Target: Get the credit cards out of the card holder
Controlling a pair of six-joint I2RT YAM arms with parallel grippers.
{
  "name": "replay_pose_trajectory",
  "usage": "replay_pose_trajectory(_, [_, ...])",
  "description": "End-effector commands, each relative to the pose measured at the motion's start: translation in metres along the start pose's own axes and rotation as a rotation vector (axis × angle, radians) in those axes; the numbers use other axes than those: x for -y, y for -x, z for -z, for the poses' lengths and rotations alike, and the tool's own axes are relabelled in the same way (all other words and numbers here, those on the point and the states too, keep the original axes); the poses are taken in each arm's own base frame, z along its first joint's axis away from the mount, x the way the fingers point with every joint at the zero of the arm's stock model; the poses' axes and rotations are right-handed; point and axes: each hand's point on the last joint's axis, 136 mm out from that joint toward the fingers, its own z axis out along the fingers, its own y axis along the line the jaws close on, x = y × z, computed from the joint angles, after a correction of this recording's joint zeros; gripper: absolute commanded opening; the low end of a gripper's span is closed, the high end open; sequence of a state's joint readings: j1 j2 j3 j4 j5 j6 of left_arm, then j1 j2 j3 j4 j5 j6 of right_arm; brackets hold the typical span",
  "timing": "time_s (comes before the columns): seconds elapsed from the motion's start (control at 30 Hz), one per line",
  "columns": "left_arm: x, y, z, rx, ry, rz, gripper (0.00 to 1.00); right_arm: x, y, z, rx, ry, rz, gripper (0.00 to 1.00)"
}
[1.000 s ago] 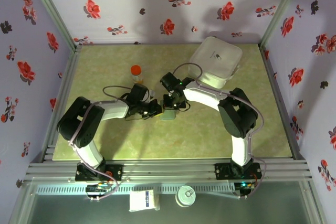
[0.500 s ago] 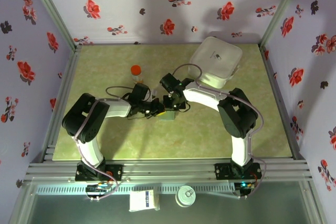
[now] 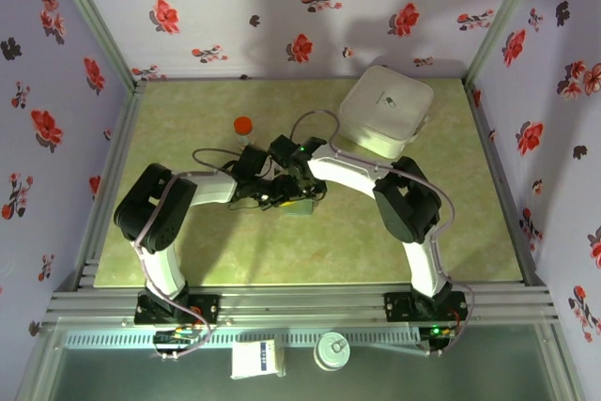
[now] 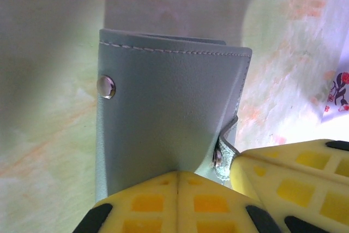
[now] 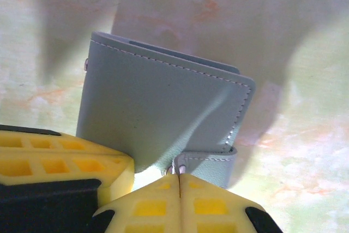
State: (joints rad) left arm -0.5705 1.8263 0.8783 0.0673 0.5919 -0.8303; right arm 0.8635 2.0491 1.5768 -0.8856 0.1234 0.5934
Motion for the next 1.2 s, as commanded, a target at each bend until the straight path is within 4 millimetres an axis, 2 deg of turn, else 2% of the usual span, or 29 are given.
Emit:
replay_pose_trajectory(0.0, [-0.110, -0.033, 0.001, -0.061, 0.364, 0.160, 0.00, 0.045, -0.020, -0.009, -0.069, -0.247, 0.077, 0.00])
replay_pose_trajectory(0.23, [-0.109, -0.031, 0.005, -0.040, 0.368, 0.160, 0.00, 0.045, -0.014, 0.001, -0.031, -0.233, 0.071, 0.00])
replay_pose_trajectory(0.43, [-0.089, -0.022, 0.004, -0.021, 0.300, 0.143, 0.00, 0.014, -0.008, 0.017, 0.042, -0.008, 0.015, 0.01])
replay_pose_trajectory(0.6, [-0.073, -0.014, 0.007, 0.007, 0.241, 0.127, 0.00, 0.006, -0.006, 0.023, 0.066, 0.080, 0.038, 0.18])
replay_pose_trajectory(0.73, [-0.056, -0.003, 0.012, 0.040, 0.200, 0.103, 0.00, 0.007, -0.006, 0.029, 0.095, 0.127, 0.167, 0.30])
replay_pose_trajectory(0.83, [-0.049, 0.002, 0.013, 0.050, 0.181, 0.097, 0.00, 0.007, -0.009, 0.028, 0.101, 0.168, 0.335, 0.29])
replay_pose_trajectory(0.97, [-0.039, 0.005, 0.014, 0.066, 0.136, 0.101, 0.00, 0.014, -0.013, 0.023, 0.105, 0.161, 0.566, 0.22])
replay_pose_trajectory(1.1, [-0.033, 0.008, 0.011, 0.067, 0.106, 0.107, 0.00, 0.016, -0.017, 0.020, 0.121, 0.181, 0.751, 0.22])
replay_pose_trajectory(1.17, [-0.033, 0.009, 0.009, 0.070, 0.095, 0.115, 0.00, 0.012, -0.021, 0.020, 0.114, 0.229, 0.826, 0.24])
